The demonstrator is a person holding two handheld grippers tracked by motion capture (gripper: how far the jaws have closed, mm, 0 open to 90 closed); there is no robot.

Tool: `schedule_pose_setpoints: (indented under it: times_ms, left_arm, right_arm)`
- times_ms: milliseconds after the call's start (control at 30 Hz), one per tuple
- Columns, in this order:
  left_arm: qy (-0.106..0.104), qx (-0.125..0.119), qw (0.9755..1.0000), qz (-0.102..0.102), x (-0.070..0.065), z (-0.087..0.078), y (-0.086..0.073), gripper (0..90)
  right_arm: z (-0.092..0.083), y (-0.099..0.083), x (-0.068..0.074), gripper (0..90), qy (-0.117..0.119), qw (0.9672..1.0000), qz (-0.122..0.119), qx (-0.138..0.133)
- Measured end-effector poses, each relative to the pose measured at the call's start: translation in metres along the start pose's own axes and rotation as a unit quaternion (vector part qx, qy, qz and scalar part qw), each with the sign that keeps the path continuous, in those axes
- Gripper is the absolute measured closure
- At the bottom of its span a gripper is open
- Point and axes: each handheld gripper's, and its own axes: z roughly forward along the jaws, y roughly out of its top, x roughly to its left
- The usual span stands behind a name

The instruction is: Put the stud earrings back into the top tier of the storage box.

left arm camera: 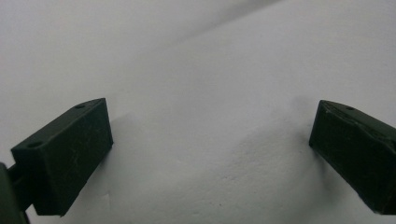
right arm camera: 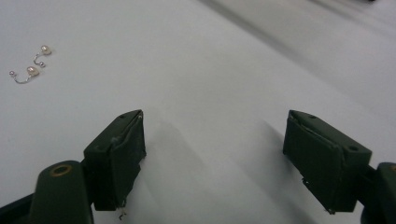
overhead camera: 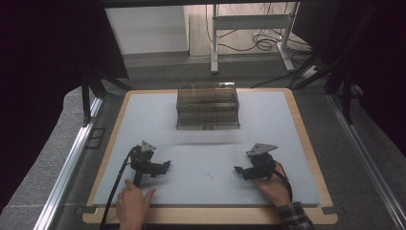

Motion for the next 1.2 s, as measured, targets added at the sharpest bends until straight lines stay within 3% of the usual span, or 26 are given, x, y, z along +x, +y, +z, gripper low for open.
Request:
schedule_pose_setpoints:
  times_ms: [1200]
  left_arm:
    - [0.002, 0.004, 1.0000, 0.005, 0.0003, -0.0005, 0.0001, 0.0]
  right_arm:
    - [0.0000, 0.0012, -0.0006, 19.9, 0.001, 1.0000, 0.005, 0.004]
